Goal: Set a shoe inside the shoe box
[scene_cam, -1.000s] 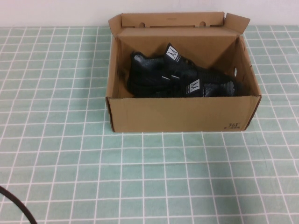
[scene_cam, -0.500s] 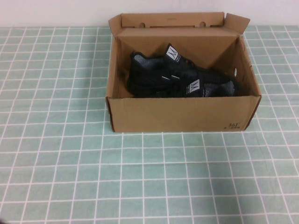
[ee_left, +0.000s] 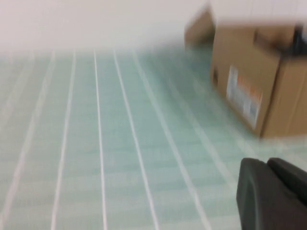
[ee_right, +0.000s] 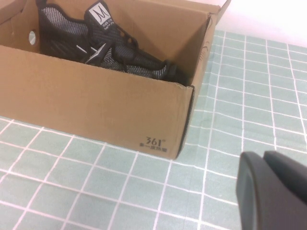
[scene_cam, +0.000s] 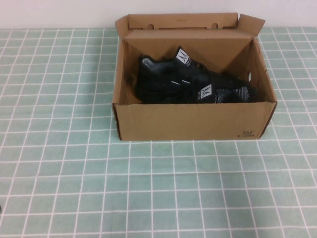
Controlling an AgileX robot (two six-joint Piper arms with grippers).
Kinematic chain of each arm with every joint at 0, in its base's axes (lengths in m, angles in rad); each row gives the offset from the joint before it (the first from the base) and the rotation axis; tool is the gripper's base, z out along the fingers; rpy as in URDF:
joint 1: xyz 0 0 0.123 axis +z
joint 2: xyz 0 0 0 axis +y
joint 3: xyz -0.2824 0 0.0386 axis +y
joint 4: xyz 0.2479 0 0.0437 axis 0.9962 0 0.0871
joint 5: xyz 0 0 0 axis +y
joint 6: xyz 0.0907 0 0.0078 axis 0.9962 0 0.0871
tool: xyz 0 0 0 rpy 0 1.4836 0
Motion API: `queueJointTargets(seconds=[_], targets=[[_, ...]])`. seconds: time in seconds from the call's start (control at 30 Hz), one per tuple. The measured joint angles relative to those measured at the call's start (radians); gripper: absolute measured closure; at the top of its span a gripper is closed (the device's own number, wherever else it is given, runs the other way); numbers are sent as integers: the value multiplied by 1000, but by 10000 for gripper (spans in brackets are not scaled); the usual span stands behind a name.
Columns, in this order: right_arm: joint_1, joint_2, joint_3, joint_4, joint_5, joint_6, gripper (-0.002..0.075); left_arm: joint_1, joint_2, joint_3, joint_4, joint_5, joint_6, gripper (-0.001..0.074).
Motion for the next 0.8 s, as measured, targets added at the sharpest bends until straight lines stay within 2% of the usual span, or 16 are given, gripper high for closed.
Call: queueJointTargets(seconds=[0.2, 0.8], targets=[[0, 0, 0, 0, -2, 0, 734, 2, -2, 23, 68, 169, -52, 738], [0, 0, 0, 0, -2, 0, 734, 2, -3, 23, 84, 186, -57, 738]])
